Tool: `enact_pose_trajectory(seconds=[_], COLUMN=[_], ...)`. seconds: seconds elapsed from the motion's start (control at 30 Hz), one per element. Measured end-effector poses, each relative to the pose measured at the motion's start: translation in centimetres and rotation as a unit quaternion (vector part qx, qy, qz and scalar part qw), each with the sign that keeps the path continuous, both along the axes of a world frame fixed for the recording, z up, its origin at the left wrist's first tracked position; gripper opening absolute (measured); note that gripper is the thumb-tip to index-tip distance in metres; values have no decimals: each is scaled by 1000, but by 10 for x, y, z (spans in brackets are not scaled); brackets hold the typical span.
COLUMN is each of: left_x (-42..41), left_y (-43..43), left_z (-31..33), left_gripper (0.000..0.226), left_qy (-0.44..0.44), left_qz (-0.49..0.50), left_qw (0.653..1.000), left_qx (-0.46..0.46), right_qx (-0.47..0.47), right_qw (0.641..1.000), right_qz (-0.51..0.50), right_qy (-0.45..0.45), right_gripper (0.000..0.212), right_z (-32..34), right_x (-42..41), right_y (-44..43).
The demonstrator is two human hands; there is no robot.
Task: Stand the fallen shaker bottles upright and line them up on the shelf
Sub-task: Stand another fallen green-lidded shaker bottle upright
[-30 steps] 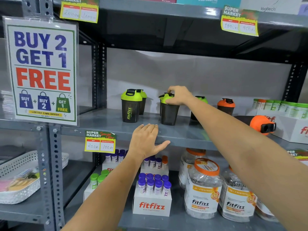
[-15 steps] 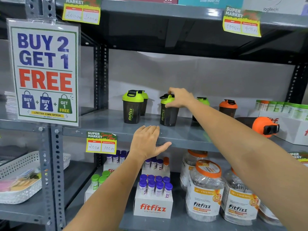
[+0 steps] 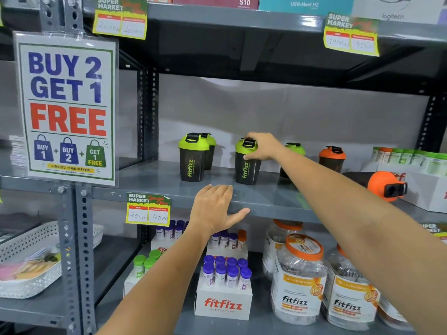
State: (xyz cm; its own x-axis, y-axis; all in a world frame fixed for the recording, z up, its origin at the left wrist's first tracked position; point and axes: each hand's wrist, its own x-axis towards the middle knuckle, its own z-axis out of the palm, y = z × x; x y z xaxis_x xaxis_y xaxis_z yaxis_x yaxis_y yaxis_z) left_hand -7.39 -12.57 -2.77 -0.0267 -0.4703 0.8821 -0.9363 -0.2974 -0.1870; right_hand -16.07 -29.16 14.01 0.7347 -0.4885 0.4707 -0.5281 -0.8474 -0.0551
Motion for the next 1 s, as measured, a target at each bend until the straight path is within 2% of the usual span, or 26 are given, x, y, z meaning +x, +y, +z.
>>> enact_pose_trajectory(seconds=[0.17, 0.43, 0.8, 1.0], left_x=[1, 1, 1, -3], left_y=[0, -1, 1, 1], left_z=[1, 0, 1, 5], left_gripper=[74, 74, 71, 71], left_qy=[-6, 1, 17, 33], left_qz=[7, 5, 12, 9], left_qw=[1000, 1000, 999, 999], left_qx=[-1, 11, 34, 28], right_qx=[38, 40, 16, 9], right_qw=[999, 998, 997, 999], right_qz=[30, 43, 62, 41], right_qy=[4, 9, 31, 12], right_gripper=[65, 67, 101, 87], right_z=[8, 5, -2, 21], right_x=[-6, -12, -28, -84], right_y=[-5, -7, -1, -16])
